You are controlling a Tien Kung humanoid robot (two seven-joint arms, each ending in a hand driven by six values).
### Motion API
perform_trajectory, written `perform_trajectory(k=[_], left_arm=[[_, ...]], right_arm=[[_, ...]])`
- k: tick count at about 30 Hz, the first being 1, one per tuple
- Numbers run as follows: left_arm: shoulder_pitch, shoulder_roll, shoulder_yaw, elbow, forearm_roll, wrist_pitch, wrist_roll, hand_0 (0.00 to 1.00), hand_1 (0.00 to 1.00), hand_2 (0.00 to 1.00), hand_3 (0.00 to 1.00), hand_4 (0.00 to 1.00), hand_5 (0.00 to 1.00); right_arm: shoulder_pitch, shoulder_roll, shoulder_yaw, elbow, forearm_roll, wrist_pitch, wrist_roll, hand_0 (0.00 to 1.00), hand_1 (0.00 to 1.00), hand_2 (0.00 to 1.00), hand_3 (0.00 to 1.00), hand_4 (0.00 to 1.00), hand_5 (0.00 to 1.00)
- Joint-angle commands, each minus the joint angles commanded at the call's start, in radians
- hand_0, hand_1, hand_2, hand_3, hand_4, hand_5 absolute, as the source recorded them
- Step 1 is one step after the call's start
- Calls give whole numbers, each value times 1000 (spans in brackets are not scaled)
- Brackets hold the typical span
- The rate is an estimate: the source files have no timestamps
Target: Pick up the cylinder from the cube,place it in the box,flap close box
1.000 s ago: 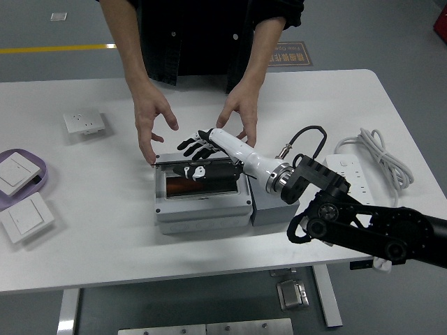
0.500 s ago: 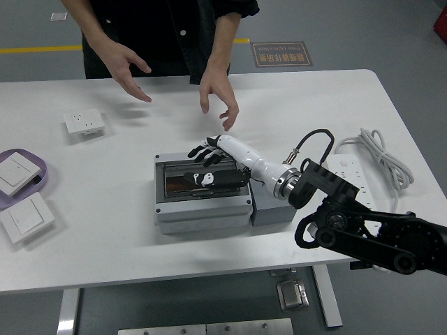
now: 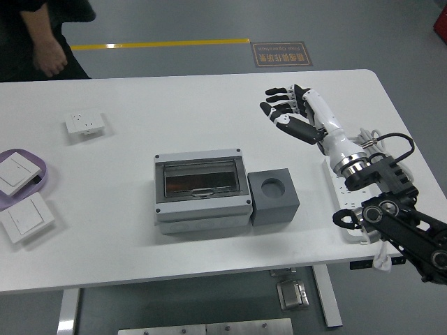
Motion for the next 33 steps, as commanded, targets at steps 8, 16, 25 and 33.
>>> perform_trajectory(k=[8, 16, 25, 33], left_arm=[[-7, 20, 24, -6, -15, 10, -16, 638, 623, 543, 617, 690, 329], [-14, 35, 29, -5, -11, 8, -14, 638, 623, 544, 617, 691, 332], [-9, 58, 27, -7, -18, 0, -10, 639, 623, 544, 617, 691, 333], [3, 48, 18, -6, -19, -5, -7, 639, 623, 546, 617, 691, 332]], right_arm=[[-103, -3, 194, -26, 90, -25, 116, 651, 599, 627, 644, 749, 456], [-167, 0, 377, -43, 179, -49, 205, 645, 600, 615, 635, 740, 438], [-204, 24, 462, -67, 194, -38, 216, 642, 597, 608, 630, 739, 437], [-213, 44, 484, -83, 179, -37, 211, 649, 601, 609, 632, 737, 428]])
